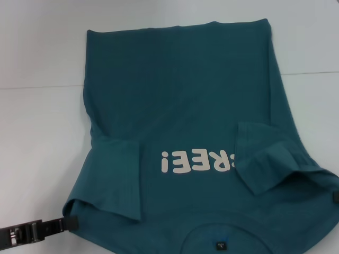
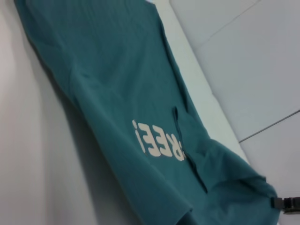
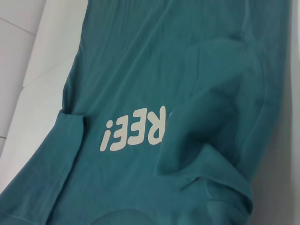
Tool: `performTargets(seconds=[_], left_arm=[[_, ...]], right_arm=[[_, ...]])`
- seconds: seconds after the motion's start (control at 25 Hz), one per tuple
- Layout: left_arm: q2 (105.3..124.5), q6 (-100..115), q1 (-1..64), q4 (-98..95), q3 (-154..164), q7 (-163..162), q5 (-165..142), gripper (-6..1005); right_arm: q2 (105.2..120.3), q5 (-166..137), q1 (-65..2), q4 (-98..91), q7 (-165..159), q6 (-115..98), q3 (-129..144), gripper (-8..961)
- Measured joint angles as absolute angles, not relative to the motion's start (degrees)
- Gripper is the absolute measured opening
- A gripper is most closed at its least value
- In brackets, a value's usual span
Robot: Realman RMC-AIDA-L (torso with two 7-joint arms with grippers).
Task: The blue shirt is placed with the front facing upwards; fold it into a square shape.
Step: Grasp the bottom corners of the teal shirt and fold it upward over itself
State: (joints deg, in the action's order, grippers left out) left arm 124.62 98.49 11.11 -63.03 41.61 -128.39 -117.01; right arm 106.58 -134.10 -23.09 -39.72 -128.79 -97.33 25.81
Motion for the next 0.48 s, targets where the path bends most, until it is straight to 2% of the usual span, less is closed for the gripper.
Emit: performTargets(seconds=[0.48], left_arm=[[124.62,99.85,10.43,-61.64,39.24,-126.68,-116.54,52]], right_arm=[[106.88,-134.07,-21.41,-39.49,-128.22,-98.01,25.83,97]])
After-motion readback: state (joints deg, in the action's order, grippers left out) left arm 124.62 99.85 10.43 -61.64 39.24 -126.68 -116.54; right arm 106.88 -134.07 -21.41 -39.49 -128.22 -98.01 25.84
